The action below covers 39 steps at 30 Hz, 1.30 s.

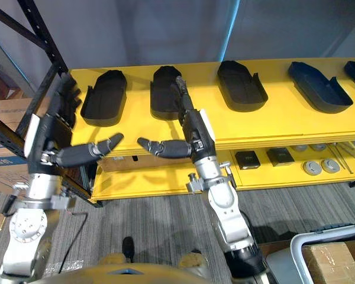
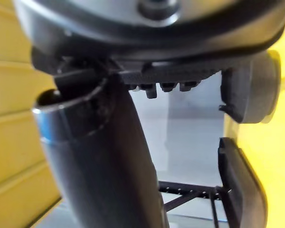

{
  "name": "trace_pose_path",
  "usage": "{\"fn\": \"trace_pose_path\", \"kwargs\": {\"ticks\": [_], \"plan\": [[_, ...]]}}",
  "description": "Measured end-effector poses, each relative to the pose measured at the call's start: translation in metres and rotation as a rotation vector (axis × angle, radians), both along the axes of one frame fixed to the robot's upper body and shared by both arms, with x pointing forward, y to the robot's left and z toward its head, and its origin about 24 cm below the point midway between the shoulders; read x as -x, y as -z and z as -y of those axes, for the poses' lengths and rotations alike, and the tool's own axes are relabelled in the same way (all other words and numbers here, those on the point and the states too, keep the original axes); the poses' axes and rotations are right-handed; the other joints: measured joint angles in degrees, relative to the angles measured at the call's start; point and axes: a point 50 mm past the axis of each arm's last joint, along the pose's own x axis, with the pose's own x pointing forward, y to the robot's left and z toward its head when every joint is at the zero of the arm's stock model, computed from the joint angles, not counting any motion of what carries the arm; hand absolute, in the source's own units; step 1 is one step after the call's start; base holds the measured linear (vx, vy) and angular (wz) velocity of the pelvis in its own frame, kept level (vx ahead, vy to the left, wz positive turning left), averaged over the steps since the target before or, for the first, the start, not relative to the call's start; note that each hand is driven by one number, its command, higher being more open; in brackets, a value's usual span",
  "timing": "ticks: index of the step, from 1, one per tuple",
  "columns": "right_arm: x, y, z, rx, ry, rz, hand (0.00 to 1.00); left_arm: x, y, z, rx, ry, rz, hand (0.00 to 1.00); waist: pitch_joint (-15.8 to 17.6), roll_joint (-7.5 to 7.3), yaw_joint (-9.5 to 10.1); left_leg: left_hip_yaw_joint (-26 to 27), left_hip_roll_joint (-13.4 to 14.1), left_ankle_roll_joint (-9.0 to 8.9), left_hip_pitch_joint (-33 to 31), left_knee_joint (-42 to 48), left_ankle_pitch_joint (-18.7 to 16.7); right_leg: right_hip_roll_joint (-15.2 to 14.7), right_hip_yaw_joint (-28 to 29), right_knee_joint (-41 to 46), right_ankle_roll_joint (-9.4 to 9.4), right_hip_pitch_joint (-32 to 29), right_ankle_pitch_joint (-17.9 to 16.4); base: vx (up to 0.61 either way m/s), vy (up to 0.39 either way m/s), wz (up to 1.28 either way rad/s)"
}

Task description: Walk over and take three plastic housings, then place them on the shelf

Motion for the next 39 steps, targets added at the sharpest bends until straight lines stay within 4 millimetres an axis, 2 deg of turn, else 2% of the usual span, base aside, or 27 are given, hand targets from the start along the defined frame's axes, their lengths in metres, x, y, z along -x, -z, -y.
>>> {"fn": "trace_pose_path", "kwargs": {"ticks": [2, 3, 4, 6, 7, 10, 12, 16, 19, 24, 27, 31, 34, 39], "plan": [[-0.018, 0.009, 0.003, 0.022, 0.037, -0.074, 1.00, -0.003, 0.020, 0.001, 0.089, -0.037, -0.078, 1.00, -0.3, 0.06, 1.17, -0.1, 0.2, 0.00, -0.2, 0.0, 0.3, 0.2, -0.1, -0.1, -0.01, 0.2, 0.4, -0.03, -0.004, 0.03], [-0.032, 0.012, 0.005, 0.041, 0.061, -0.119, 1.00, -0.004, 0.036, 0.001, 0.118, -0.079, -0.146, 1.00, -0.4, 0.10, 1.85, -0.6, 0.3, -0.09, -0.6, 0.0, 0.6, 0.5, -0.5, -0.4, -0.13, 0.2, 0.8, -0.04, -0.024, 0.20], [-0.049, 0.011, 0.007, 0.059, 0.094, -0.159, 1.00, -0.003, 0.059, 0.000, 0.133, -0.127, -0.243, 1.00, -0.4, 0.07, 2.74, -1.4, 0.6, -0.17, -1.4, 0.0, 1.1, 1.0, -1.4, -1.3, -0.19, 0.3, 1.6, -0.05, -0.031, 0.26], [-0.062, 0.008, 0.009, 0.067, 0.118, -0.183, 1.00, 0.002, 0.078, -0.001, 0.135, -0.164, -0.330, 1.00, -0.4, 0.06, 3.25, -2.3, 0.7, -0.24, -2.0, 0.0, 1.4, 1.2, -2.1, -1.9, -0.08, 0.5, 2.1, -0.04, -0.030, 0.30], [-0.076, 0.003, 0.015, 0.056, 0.149, -0.200, 1.00, 0.011, 0.103, 0.000, 0.095, -0.191, -0.440, 1.00, -0.3, 0.03, 4.50, -3.3, 0.7, -0.30, -2.5, 0.0, 1.6, 1.3, -3.1, -2.1, -0.07, 0.8, 2.1, -0.04, -0.034, 0.32], [-0.098, -0.009, 0.026, 0.059, 0.204, -0.215, 1.00, 0.030, 0.141, 0.000, -0.020, -0.194, -0.620, 1.00, -0.2, -0.27, 7.65, -4.9, 1.0, -0.56, -3.3, 0.0, 2.0, 2.0, -4.5, -2.9, -0.37, 1.4, 2.3, -0.03, -0.039, 0.28], [-0.111, -0.016, 0.029, 0.052, 0.219, -0.230, 1.00, 0.040, 0.157, -0.002, -0.065, -0.192, -0.700, 1.00, -0.1, -0.44, 9.11, -5.6, 1.3, -0.53, -3.7, 0.0, 2.0, 2.4, -5.2, -2.9, -0.57, 1.5, 2.2, -0.02, -0.039, 0.18], [-0.127, -0.041, 0.037, 0.048, 0.256, -0.196, 1.00, 0.047, 0.167, 0.000, -0.075, -0.176, -0.756, 1.00, 1.9, -0.31, 10.52, -7.8, 1.5, -0.45, -5.0, 0.1, 2.8, 2.8, -7.2, -2.3, -0.99, 1.3, 1.9, -0.04, -0.038, 0.27], [-0.134, -0.075, 0.049, 0.057, 0.291, -0.107, 1.00, 0.048, 0.173, -0.001, -0.082, -0.180, -0.782, 1.00, 5.5, 0.64, 11.56, -8.6, 1.4, -0.65, -5.2, 0.0, 3.0, 2.5, -7.9, -0.6, -1.32, 0.8, 1.2, -0.06, -0.007, 0.13], [-0.138, -0.112, 0.063, 0.040, 0.340, -0.017, 1.00, 0.054, 0.180, -0.007, -0.087, -0.221, -0.820, 1.00, 8.2, 1.10, 11.82, -9.4, 1.1, -0.50, -6.6, 0.2, 3.6, 1.8, -8.5, 2.6, -0.90, -1.3, 0.1, -0.04, -0.021, 0.10], [-0.143, -0.121, 0.071, 0.031, 0.403, -0.034, 1.00, 0.056, 0.183, -0.008, -0.089, -0.234, -0.832, 1.00, 9.2, 1.38, 11.95, -9.7, 0.8, -0.20, -6.8, 0.2, 4.0, 1.0, -8.5, 5.1, -0.95, -2.6, -1.1, -0.01, -0.035, 0.07], [-0.146, -0.143, 0.086, 0.022, 0.469, -0.016, 1.00, 0.052, 0.181, -0.005, -0.072, -0.232, -0.794, 1.00, 12.7, 3.06, 11.96, -10.2, 0.3, -0.18, -7.1, 0.2, 4.4, -0.3, -8.5, 9.4, -0.77, -4.4, -3.2, -0.03, -0.036, 0.06], [-0.146, -0.154, 0.091, -0.001, 0.476, -0.005, 1.00, 0.049, 0.179, -0.003, -0.057, -0.234, -0.773, 1.00, 13.9, 4.00, 11.99, -10.6, 0.3, -0.35, -8.4, 0.2, 4.7, -0.8, -8.6, 12.1, -1.01, -6.7, -4.5, -0.03, -0.052, 0.06], [-0.146, -0.159, 0.094, 0.023, 0.446, 0.004, 1.00, 0.046, 0.178, 0.004, -0.043, -0.213, -0.764, 1.00, 14.7, 4.37, 12.38, -11.4, -0.1, -0.79, -9.5, 0.3, 5.1, -1.9, -9.0, 16.1, -1.17, -8.9, -6.9, 0.01, -0.075, 0.11]]}}
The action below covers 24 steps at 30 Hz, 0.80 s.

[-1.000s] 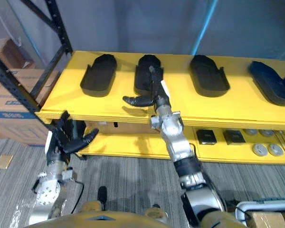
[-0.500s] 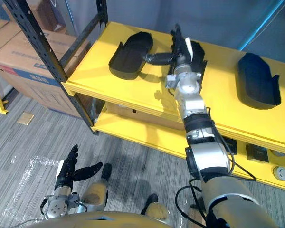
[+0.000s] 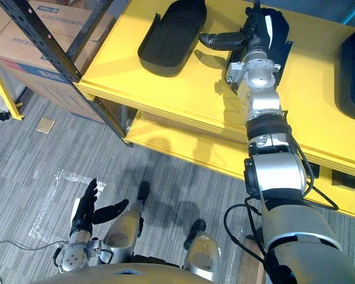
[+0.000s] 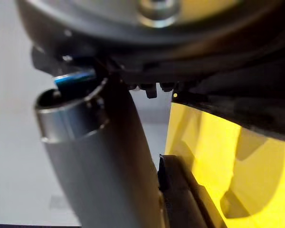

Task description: Walk over and take three plastic housings, then place them on the shelf

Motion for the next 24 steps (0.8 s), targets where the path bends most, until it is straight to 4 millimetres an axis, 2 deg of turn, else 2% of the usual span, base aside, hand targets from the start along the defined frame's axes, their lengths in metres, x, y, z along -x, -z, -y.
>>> {"fn": "trace_pose_path", "kwargs": {"ticks": [6, 14, 24], "plan": [[0.000, -0.018, -0.004, 0.029, -0.060, 0.032, 1.00, -0.005, -0.001, 0.006, 0.021, 0.015, 0.013, 1.00, 0.8, 0.89, 0.75, -0.8, -0.2, -0.43, -0.5, 0.0, 0.3, -0.7, -0.3, 3.2, -0.43, -1.4, -2.2, 0.00, -0.073, 0.07], [-0.002, -0.022, -0.020, 0.100, -0.154, 0.017, 1.00, -0.003, 0.003, 0.007, 0.023, 0.019, -0.009, 1.00, 1.5, 1.36, 1.22, -1.8, -0.3, -0.71, -0.8, 1.0, 0.1, -1.1, -0.8, 5.2, -0.75, -1.7, -3.7, -0.03, -0.054, 0.05], [-0.003, -0.025, -0.019, 0.167, -0.061, 0.000, 1.00, -0.002, 0.004, 0.008, 0.029, 0.019, -0.020, 1.00, 1.6, 1.43, 2.46, -2.1, -0.4, -0.82, -1.3, 1.6, 0.0, -1.1, -1.0, 5.4, -0.76, -1.7, -3.8, -0.01, -0.006, 0.01]]}}
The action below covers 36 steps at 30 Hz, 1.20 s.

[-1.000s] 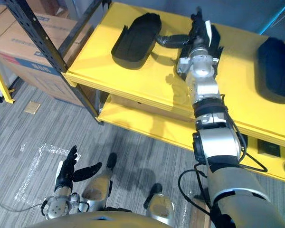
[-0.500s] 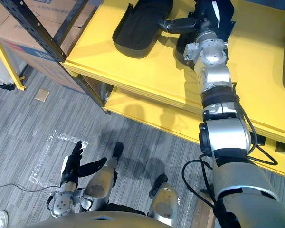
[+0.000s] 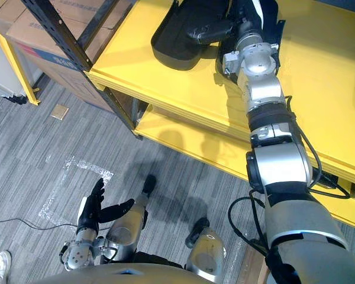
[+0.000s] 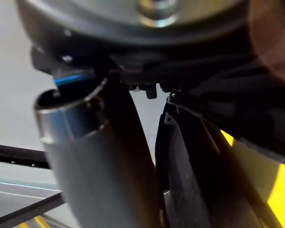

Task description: Walk over and take three plastic housings, then place them on the shelf

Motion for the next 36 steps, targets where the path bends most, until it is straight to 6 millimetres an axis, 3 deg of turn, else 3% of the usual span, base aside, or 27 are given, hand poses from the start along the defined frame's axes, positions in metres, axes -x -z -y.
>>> {"fn": "trace_pose_path", "kwargs": {"ticks": [16, 21, 27, 36], "plan": [[0.000, 0.012, 0.020, -0.046, 0.185, -0.075, 1.00, 0.003, 0.003, -0.003, 0.021, -0.043, -0.020, 1.00, 0.4, -0.62, -1.10, 2.9, 0.1, 0.31, 1.6, -0.3, 0.0, 0.0, 3.0, -0.5, 0.57, -0.4, 0.6, -0.01, -0.011, -0.08], [0.001, 0.017, 0.030, -0.112, 0.180, -0.055, 1.00, 0.002, 0.003, -0.005, 0.038, -0.063, -0.016, 1.00, 0.7, -1.12, -1.62, 3.7, 0.0, 0.45, 2.1, -0.9, 0.0, -0.1, 3.8, -0.5, 0.72, -0.8, 0.7, 0.00, -0.011, -0.08], [0.004, 0.021, 0.038, -0.075, 0.118, -0.034, 1.00, 0.002, 0.004, -0.006, 0.037, -0.066, -0.018, 1.00, 0.7, -1.19, -1.65, 4.1, 0.0, 0.46, 2.3, -1.0, 0.1, -0.1, 4.2, -0.3, 0.73, -1.0, 0.8, 0.01, -0.014, -0.03], [0.004, 0.028, 0.041, -0.099, 0.101, -0.044, 1.00, 0.003, 0.005, -0.007, 0.037, -0.062, -0.022, 1.00, 0.7, -1.39, -1.54, 4.3, -0.1, 0.47, 2.9, -1.3, 0.1, -0.2, 4.2, -0.3, 0.72, -0.4, 0.7, 0.00, -0.003, 0.00]]}}
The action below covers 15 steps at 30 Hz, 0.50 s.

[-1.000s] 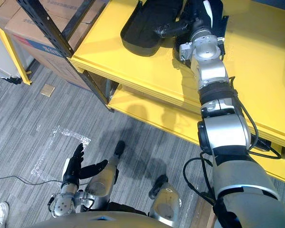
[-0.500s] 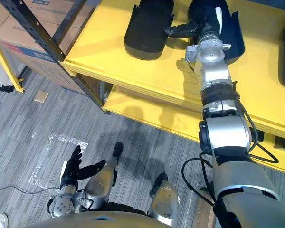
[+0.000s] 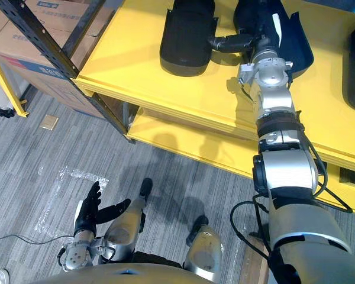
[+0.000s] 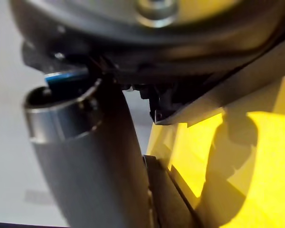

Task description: Walk over and take three plastic housings, then place them on the shelf

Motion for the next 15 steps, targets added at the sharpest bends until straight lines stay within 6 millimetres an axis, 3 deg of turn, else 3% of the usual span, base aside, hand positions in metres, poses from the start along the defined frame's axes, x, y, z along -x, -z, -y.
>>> {"fn": "trace_pose_path", "kwargs": {"ticks": [10, 15], "plan": [[0.009, 0.007, -0.011, 0.030, -0.039, 0.081, 1.00, 0.000, -0.001, -0.003, -0.007, 0.012, 0.007, 1.00, 0.3, -0.83, -0.67, 0.1, 0.1, 0.10, 0.9, -0.3, 0.0, 0.2, -0.1, -0.6, 0.14, 1.0, 0.1, 0.00, 0.000, 0.00], [0.031, -0.034, -0.047, 0.043, -0.104, 0.328, 1.00, 0.001, -0.001, -0.005, -0.015, 0.012, 0.005, 1.00, 0.3, -1.34, -2.21, 1.9, 1.1, 0.33, 1.4, -0.3, -0.4, 1.8, 1.3, -4.6, 0.27, 2.1, 2.8, 0.02, -0.002, -0.18]]}}
